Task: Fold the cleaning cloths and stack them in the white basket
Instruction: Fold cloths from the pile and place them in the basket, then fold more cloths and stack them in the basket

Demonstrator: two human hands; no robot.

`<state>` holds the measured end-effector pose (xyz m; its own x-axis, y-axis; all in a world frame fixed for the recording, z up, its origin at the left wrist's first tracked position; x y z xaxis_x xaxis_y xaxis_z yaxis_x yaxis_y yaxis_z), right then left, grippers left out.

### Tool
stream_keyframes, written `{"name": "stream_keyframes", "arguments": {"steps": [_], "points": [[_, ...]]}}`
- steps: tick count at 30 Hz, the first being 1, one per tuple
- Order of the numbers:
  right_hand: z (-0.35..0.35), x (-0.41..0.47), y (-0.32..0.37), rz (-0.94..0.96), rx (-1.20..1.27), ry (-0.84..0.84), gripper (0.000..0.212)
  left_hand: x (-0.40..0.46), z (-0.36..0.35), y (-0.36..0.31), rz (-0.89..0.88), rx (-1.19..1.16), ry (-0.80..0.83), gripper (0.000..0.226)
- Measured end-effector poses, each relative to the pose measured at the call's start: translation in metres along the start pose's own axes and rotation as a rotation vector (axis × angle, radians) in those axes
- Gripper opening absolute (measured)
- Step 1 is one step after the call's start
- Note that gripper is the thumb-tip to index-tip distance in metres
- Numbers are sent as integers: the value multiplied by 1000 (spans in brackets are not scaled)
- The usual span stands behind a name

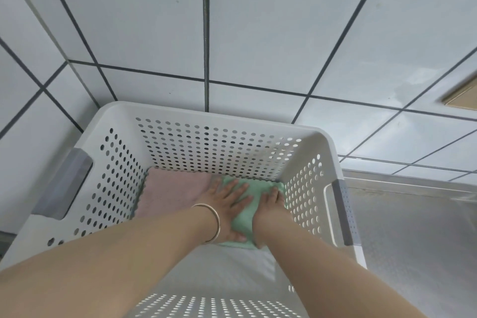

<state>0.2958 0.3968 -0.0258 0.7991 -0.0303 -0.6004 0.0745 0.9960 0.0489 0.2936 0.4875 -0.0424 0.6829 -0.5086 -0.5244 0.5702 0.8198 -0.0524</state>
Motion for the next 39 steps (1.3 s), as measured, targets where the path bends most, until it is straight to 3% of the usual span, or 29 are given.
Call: {"name": "stream_keyframes", "arguments": {"steps": [10,12,13,15,16,19,21,23,25,27,33,36,39], "points": [[10,-3,15,61,-44,83,64,-4,12,0,85,-20,53,90],[44,-15,36,107,-44,101,52,-16,50,0,185,-183,37,77],[70,-26,46,128,-45,53,47,-25,73,0,227,-302,-1,60],[120,-59,56,201,-90,-93,38,-49,122,-4,223,-381,-153,21],[140,-78,55,236,-103,-174,35,-62,144,-6,201,-349,-223,15],[189,-139,36,321,72,-482,18,-107,204,-7,175,-340,-545,16],[208,-190,5,376,209,-743,7,-144,246,-45,46,-325,-810,13],[214,-234,-26,436,341,-1011,9,-174,269,-89,-64,-300,-988,26],[205,-274,-66,451,451,-1227,12,-191,273,-137,-144,-297,-1064,32],[184,-300,-108,450,498,-1330,16,-191,265,-185,-193,-298,-1076,29],[98,-306,-254,311,439,-1259,11,-117,209,-323,-297,-321,-989,30],[51,-293,-337,166,427,-1115,12,-70,182,-399,-312,-321,-878,22],[3,-277,-415,55,440,-940,13,-17,147,-468,-335,-380,-720,30]]}}
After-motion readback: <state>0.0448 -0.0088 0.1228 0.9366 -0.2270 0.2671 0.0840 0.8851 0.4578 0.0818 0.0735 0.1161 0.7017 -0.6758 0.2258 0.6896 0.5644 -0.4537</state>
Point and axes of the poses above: each hand's wrist, its own x-axis towards the middle knuckle, its own z-axis out of the back of the hand, y = z × x, the point moved 9 cm from there along x, towards the middle knuckle, and after that the axes turned 3 degrees about -x, right-handed, at the moved point
